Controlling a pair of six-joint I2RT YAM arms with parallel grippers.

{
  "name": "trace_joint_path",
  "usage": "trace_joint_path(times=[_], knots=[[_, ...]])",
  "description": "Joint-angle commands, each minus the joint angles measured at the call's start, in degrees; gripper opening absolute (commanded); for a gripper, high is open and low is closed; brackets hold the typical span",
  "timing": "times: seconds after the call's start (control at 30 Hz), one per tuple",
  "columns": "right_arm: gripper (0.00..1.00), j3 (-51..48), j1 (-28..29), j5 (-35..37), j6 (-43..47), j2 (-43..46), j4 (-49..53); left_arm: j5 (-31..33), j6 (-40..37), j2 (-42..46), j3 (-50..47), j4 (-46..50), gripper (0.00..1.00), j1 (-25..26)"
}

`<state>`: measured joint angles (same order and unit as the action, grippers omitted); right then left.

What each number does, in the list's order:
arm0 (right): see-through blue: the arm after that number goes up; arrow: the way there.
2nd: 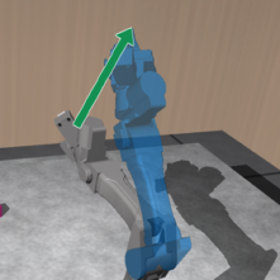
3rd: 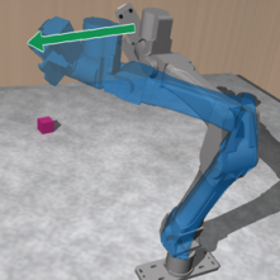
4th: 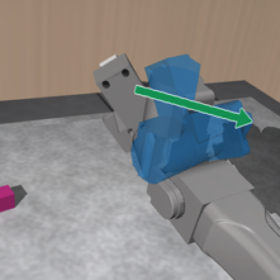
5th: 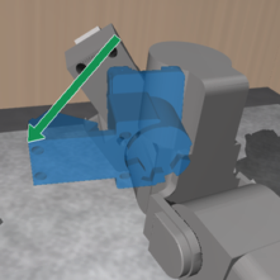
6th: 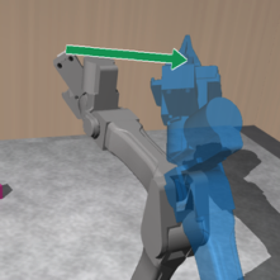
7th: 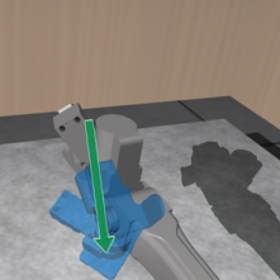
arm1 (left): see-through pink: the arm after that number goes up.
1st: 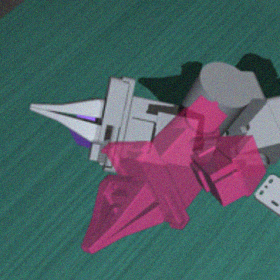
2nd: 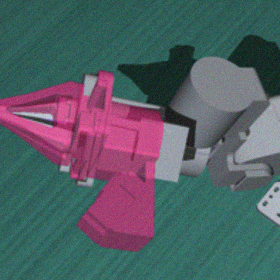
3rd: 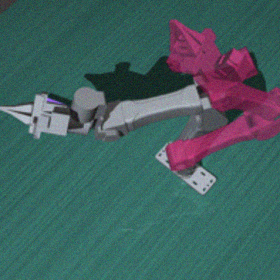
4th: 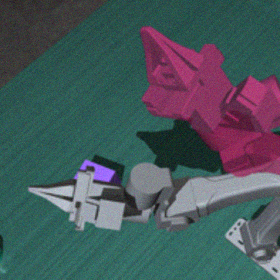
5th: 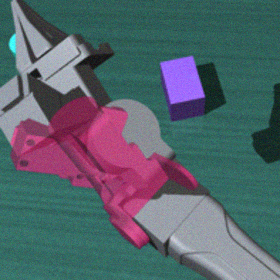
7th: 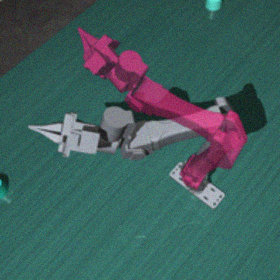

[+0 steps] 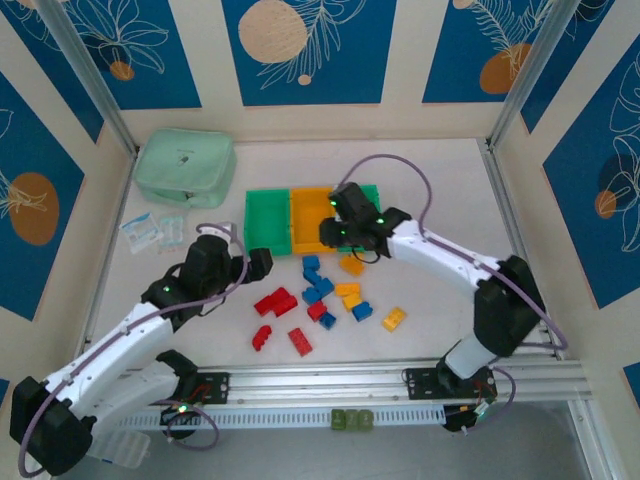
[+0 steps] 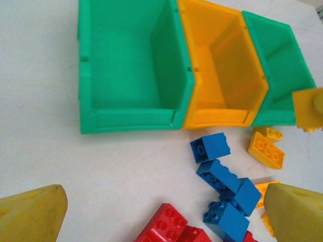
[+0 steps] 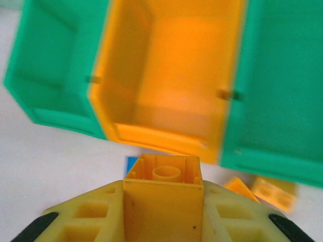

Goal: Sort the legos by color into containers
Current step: Place the lego in the container.

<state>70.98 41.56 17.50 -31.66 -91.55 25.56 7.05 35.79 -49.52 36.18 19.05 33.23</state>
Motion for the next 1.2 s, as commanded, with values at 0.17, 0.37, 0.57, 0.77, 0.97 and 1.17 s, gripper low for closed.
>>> trace_joint_path(times=[0.17,0.37,0.57,0.77,0.97,1.17], knots=[[0.32,19.27,3.61,-2.82,3.36,-16.32,-1.51,4.81,1.74,3.73,0.83,8.83,0.99,0.25],[0.35,32.9,3.44,-2.99,5.12,-28.44,1.33,4.69,2.51,2.82,0.77,9.1,0.99,0.16],[0.54,40.06,3.35,-2.6,6.69,-31.72,4.76,3.15,1.31,-0.53,2.3,8.13,0.99,0.16],[0.62,31.12,2.76,-3.09,6.39,-22.58,3.48,0.02,-0.18,-4.0,4.37,6.89,0.99,0.16],[0.67,13.85,1.55,-2.86,4.81,-7.6,2.79,-4.35,-1.05,-6.41,4.69,3.61,0.99,0.49],[0.72,-0.35,-1.35,-1.79,2.4,4.0,6.98,-7.44,-0.41,-9.23,4.26,-0.97,0.99,2.22]])
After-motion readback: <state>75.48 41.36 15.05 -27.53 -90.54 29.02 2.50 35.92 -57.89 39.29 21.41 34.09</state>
